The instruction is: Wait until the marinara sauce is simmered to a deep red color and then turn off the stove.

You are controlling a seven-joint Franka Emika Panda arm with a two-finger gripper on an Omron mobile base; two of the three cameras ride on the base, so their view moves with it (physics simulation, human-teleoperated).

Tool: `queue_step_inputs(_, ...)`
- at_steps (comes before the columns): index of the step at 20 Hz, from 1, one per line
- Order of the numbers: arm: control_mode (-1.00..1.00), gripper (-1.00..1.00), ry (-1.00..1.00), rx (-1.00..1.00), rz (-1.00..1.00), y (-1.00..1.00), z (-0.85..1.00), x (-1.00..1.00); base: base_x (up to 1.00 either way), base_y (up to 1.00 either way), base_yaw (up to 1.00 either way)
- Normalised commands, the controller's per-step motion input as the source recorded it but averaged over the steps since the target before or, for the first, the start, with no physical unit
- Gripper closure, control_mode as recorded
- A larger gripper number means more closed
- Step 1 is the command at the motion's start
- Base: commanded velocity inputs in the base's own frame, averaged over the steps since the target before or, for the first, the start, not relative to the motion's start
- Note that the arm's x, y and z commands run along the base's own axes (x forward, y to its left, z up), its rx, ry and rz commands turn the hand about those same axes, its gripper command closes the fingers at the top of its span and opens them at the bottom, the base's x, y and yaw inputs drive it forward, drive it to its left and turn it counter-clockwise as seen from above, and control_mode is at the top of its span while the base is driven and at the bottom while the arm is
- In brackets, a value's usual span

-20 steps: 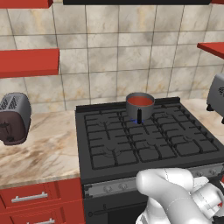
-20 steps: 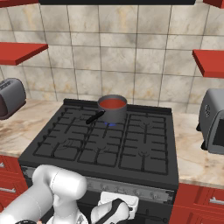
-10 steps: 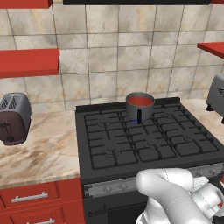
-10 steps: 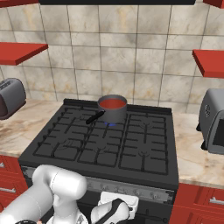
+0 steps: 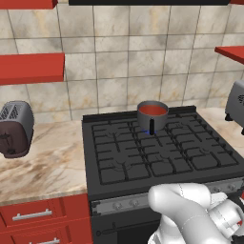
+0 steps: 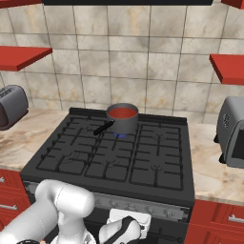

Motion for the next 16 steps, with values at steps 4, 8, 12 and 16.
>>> queue_step_inputs(4, -1.00, 1.00, 0.00, 0.00, 0.00, 0.00, 0.00, 0.00, 0.00, 0.00, 0.00)
queue_step_inputs(8, -1.00, 1.00, 0.00, 0.00, 0.00, 0.00, 0.00, 0.00, 0.00, 0.00, 0.00)
queue_step_inputs(12, -1.00, 1.00, 0.00, 0.00, 0.00, 0.00, 0.00, 0.00, 0.00, 0.00, 0.00)
queue_step_inputs(16, -1.00, 1.00, 0.00, 0.00, 0.00, 0.00, 0.00, 0.00, 0.00, 0.00, 0.00)
